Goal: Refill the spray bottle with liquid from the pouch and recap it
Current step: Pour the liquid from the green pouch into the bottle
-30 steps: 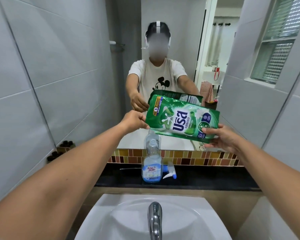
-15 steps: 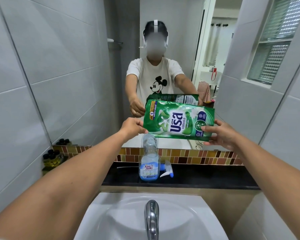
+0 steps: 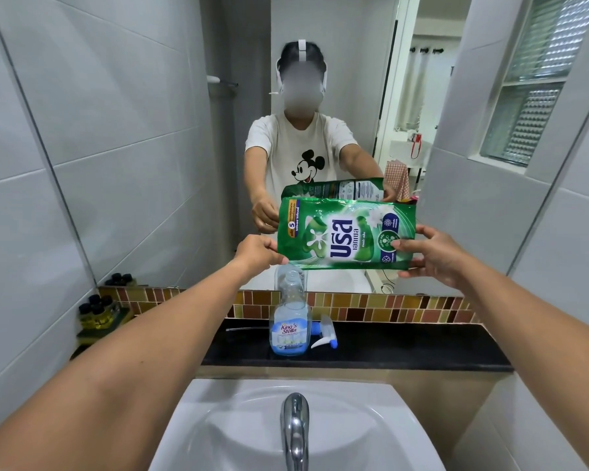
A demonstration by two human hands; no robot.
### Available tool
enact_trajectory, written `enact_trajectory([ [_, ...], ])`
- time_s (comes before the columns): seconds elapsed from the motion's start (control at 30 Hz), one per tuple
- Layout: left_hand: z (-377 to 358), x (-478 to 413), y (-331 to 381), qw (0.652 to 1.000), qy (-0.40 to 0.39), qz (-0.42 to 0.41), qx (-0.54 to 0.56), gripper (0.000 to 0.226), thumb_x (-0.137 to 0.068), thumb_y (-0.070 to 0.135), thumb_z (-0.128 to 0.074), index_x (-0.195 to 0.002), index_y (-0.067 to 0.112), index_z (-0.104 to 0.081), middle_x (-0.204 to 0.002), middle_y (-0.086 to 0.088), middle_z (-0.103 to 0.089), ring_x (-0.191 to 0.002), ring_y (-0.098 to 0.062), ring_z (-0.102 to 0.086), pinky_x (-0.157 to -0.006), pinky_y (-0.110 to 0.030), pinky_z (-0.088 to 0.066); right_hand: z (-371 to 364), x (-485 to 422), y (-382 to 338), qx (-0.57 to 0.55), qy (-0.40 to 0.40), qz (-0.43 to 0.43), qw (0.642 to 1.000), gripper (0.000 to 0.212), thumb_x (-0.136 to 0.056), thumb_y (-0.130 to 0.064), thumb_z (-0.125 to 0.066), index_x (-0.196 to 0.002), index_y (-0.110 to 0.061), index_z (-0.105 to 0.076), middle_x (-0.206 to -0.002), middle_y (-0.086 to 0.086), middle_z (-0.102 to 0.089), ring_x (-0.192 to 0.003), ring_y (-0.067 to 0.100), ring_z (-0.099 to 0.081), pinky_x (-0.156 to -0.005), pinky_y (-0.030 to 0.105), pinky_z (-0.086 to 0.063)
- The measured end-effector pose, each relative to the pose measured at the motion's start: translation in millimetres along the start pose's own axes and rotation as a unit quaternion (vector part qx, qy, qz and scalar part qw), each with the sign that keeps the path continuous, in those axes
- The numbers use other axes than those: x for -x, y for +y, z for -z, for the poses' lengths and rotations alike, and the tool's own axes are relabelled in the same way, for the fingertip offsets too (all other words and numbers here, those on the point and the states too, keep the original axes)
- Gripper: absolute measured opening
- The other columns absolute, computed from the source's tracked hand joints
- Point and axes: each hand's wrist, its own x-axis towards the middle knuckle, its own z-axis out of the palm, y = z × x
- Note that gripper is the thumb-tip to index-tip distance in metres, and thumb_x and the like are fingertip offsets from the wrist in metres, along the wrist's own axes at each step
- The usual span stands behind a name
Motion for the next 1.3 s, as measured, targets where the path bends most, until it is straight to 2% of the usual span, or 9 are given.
enact_trajectory([
  [0.47, -2, 6, 2, 1.0, 0.009, 0.0, 0.01, 0.009, -0.079, 0.006, -0.082, -0.083, 0.007, -0.074, -0.094, -0.007, -0.076, -0.083, -0.014, -0.065, -0.066, -0.025, -0.048, -1, -1, -11, 0.023, 0.006, 0.004, 1.0, 0.058, -0.082, -0.013, -0.077, -0.132, -0.018, -0.049, -0.11, 0.017, -0.072, -0.092, 0.038, -0.073, -0.076, 0.05, -0.061],
  [0.83, -2, 8, 1, 1.0, 0.011, -0.005, 0.019, 0.012, -0.079, 0.007, -0.082, -0.075, 0.014, -0.073, -0.092, -0.005, -0.076, -0.083, -0.015, -0.065, -0.071, -0.027, -0.05, -1, 1, -21, 0.04, 0.004, 0.01, 0.999, 0.061, -0.082, -0.014, -0.077, -0.135, -0.019, -0.048, -0.115, 0.017, -0.07, -0.093, 0.039, -0.072, -0.067, 0.044, -0.061],
  [1.1, -3, 10, 1, 0.999, 0.021, -0.001, 0.033, 0.013, -0.077, 0.007, -0.083, -0.075, 0.014, -0.073, -0.09, -0.006, -0.076, -0.08, -0.016, -0.063, -0.071, -0.028, -0.05, 0, 4, -31, 0.059, 0.004, 0.021, 0.998, 0.055, -0.082, -0.015, -0.077, -0.13, -0.02, -0.051, -0.114, 0.017, -0.07, -0.092, 0.038, -0.072, -0.07, 0.044, -0.061],
  [1.3, -6, 11, 2, 0.999, 0.029, 0.003, 0.044, 0.016, -0.077, 0.006, -0.083, -0.073, 0.016, -0.072, -0.083, -0.002, -0.074, -0.079, -0.016, -0.062, -0.066, -0.027, -0.048, -1, 5, -32, 0.061, 0.009, 0.021, 0.998, 0.054, -0.082, -0.016, -0.078, -0.13, -0.021, -0.052, -0.113, 0.015, -0.071, -0.092, 0.037, -0.073, -0.069, 0.044, -0.061],
])
